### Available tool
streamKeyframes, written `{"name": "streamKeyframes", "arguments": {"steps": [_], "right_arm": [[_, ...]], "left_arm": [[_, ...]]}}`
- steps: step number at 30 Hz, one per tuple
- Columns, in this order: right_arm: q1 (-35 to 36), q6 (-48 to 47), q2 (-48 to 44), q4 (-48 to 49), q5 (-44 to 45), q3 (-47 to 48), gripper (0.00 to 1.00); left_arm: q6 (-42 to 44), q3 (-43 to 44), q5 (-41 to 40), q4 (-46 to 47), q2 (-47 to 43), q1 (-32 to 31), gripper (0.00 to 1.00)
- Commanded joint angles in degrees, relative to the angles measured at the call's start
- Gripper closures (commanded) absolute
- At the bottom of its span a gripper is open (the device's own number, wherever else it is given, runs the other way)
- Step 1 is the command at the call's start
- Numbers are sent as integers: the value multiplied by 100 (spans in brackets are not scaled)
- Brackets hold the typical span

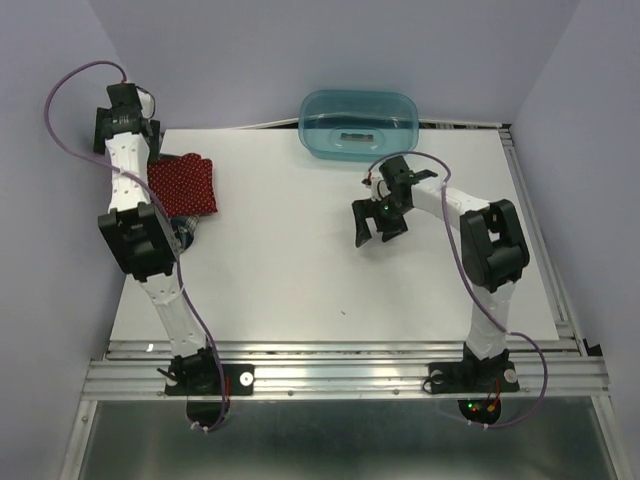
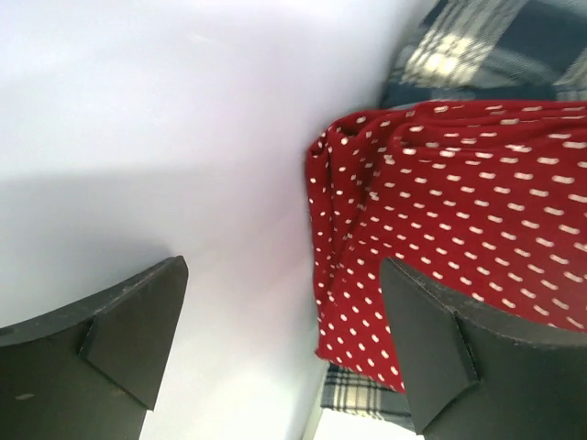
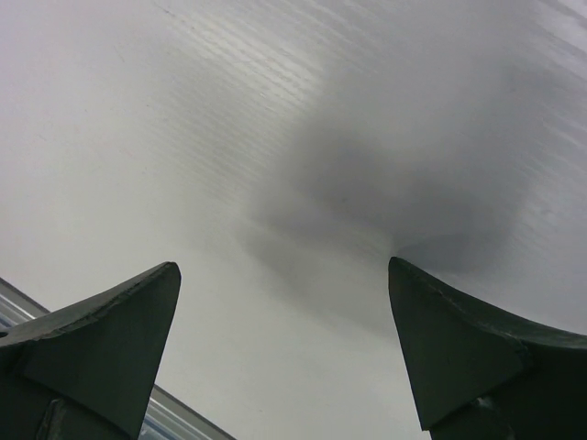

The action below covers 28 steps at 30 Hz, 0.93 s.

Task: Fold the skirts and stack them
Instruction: Neatly place the folded skirt to the corner

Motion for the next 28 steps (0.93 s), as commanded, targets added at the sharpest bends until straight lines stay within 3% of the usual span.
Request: {"name": "streamKeyframes", "arguments": {"steps": [1, 9, 16, 20, 23, 28], "right_arm": [[-467, -37, -526, -181, 62, 463, 0], [-1610, -2, -1598, 117, -413, 306, 0], [-1611, 340, -2958, 1276, -160, -1222, 0], [-1611, 359, -3769, 2207, -35, -2600, 0], [-1611, 254, -3954, 2306, -167, -2990, 0], [-1611, 183, -3911, 2219, -228, -3053, 0]], "left_arm": [[195, 139, 521, 98, -1129, -325, 1], [-428, -1136, 1672, 520, -2448, -2021, 1], [-1632, -2875, 2771, 1564, -2888, -3005, 1], [-1862, -4306, 2869, 2311, -3169, -3392, 1], [-1897, -4966, 2860, 2549, -3257, -3516, 1], [-1941, -5207, 2825, 2735, -3381, -3552, 1]]}}
